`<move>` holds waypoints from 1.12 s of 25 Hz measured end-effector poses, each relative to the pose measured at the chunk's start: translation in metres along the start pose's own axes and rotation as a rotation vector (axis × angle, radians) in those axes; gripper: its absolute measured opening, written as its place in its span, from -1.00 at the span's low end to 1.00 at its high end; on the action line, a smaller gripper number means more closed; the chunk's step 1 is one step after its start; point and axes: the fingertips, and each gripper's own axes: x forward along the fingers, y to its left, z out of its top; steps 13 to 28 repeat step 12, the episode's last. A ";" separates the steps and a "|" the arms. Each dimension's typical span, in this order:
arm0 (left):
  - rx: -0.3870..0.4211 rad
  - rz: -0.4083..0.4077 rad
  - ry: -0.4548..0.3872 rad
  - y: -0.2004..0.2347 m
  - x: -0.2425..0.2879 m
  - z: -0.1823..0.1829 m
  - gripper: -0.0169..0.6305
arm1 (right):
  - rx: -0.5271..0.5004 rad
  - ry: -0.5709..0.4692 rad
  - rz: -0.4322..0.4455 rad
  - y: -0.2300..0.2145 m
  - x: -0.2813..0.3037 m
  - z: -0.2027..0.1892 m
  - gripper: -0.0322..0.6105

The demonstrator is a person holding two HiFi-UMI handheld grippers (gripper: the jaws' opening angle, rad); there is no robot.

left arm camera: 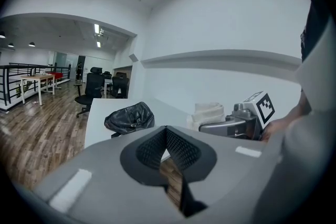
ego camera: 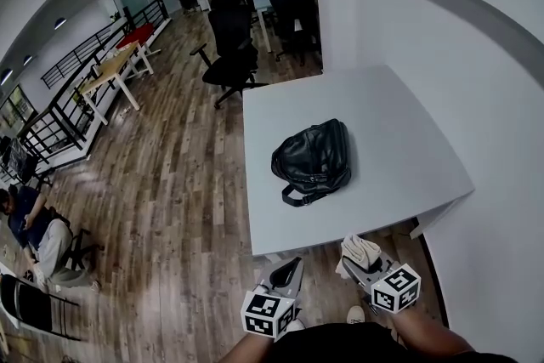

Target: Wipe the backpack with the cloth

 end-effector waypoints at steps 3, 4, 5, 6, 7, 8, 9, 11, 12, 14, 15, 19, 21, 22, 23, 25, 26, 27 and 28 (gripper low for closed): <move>-0.007 0.006 -0.004 0.007 -0.006 -0.005 -0.93 | -0.008 0.010 -0.003 0.004 0.006 -0.001 -0.59; -0.016 0.008 -0.005 0.008 -0.008 -0.007 -0.93 | -0.011 0.012 -0.003 0.006 0.007 -0.001 -0.59; -0.023 0.010 -0.006 0.008 -0.010 -0.008 -0.93 | -0.014 0.012 -0.004 0.008 0.007 0.000 -0.59; -0.028 0.013 -0.008 0.009 -0.012 -0.010 -0.93 | -0.016 0.012 -0.004 0.010 0.008 0.000 -0.59; -0.031 0.016 -0.009 0.011 -0.014 -0.011 -0.93 | -0.018 0.012 -0.005 0.011 0.009 0.001 -0.59; -0.033 0.019 -0.011 0.013 -0.015 -0.011 -0.93 | -0.019 0.011 -0.005 0.012 0.010 0.001 -0.59; -0.036 0.021 -0.015 0.015 -0.015 -0.010 -0.93 | -0.021 0.010 -0.006 0.012 0.011 0.002 -0.59; -0.042 0.025 -0.024 0.018 -0.016 -0.006 -0.93 | -0.023 0.009 -0.007 0.013 0.012 0.003 -0.59; -0.045 0.027 -0.030 0.019 -0.016 -0.004 -0.93 | -0.024 0.008 -0.007 0.013 0.012 0.004 -0.59; -0.045 0.027 -0.030 0.019 -0.016 -0.004 -0.93 | -0.024 0.008 -0.007 0.013 0.012 0.004 -0.59; -0.045 0.027 -0.030 0.019 -0.016 -0.004 -0.93 | -0.024 0.008 -0.007 0.013 0.012 0.004 -0.59; -0.045 0.027 -0.030 0.019 -0.016 -0.004 -0.93 | -0.024 0.008 -0.007 0.013 0.012 0.004 -0.59; -0.045 0.027 -0.030 0.019 -0.016 -0.004 -0.93 | -0.024 0.008 -0.007 0.013 0.012 0.004 -0.59; -0.045 0.027 -0.030 0.019 -0.016 -0.004 -0.93 | -0.024 0.008 -0.007 0.013 0.012 0.004 -0.59; -0.045 0.027 -0.030 0.019 -0.016 -0.004 -0.93 | -0.024 0.008 -0.007 0.013 0.012 0.004 -0.59; -0.045 0.027 -0.030 0.019 -0.016 -0.004 -0.93 | -0.024 0.008 -0.007 0.013 0.012 0.004 -0.59; -0.045 0.027 -0.030 0.019 -0.016 -0.004 -0.93 | -0.024 0.008 -0.007 0.013 0.012 0.004 -0.59; -0.045 0.027 -0.030 0.019 -0.016 -0.004 -0.93 | -0.024 0.008 -0.007 0.013 0.012 0.004 -0.59; -0.045 0.027 -0.030 0.019 -0.016 -0.004 -0.93 | -0.024 0.008 -0.007 0.013 0.012 0.004 -0.59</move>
